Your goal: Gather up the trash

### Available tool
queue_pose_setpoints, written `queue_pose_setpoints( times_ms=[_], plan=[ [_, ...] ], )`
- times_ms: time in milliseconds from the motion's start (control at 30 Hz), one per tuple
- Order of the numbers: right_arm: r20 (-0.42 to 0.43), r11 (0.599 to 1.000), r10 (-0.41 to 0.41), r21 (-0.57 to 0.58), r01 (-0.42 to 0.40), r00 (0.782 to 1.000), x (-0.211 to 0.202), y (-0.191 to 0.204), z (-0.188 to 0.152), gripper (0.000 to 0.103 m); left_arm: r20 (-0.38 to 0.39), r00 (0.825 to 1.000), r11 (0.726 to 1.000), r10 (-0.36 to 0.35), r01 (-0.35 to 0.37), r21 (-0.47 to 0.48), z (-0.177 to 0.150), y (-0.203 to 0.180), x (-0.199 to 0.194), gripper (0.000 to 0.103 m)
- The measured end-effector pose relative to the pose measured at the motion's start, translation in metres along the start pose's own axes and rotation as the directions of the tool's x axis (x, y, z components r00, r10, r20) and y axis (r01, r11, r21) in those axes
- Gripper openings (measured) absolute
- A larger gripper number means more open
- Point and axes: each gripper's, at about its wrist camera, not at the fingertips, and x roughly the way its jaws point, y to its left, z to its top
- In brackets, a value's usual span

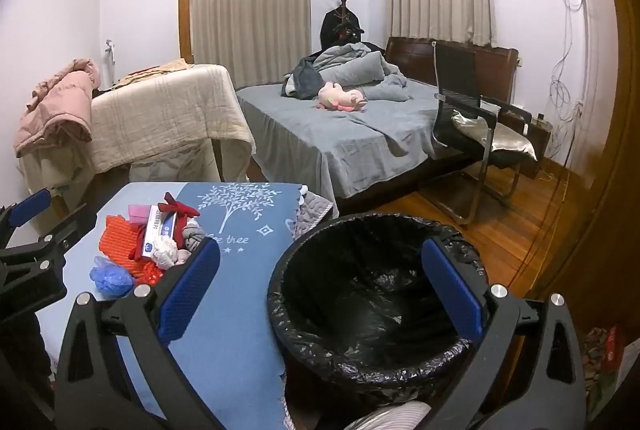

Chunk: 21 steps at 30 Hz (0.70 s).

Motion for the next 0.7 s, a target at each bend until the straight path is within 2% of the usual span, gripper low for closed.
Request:
queue_pose_setpoints(
  times_ms=[700],
  plan=[
    [-0.004, 1.000, -0.001, 0.001, 0.001, 1.000, 0.0035, 0.0034, 0.0001, 0.098, 0.002, 1.000, 1.000, 0.000, 0.000, -0.001, -0.0008, 0.0030, -0.0006, 0.097]
  ],
)
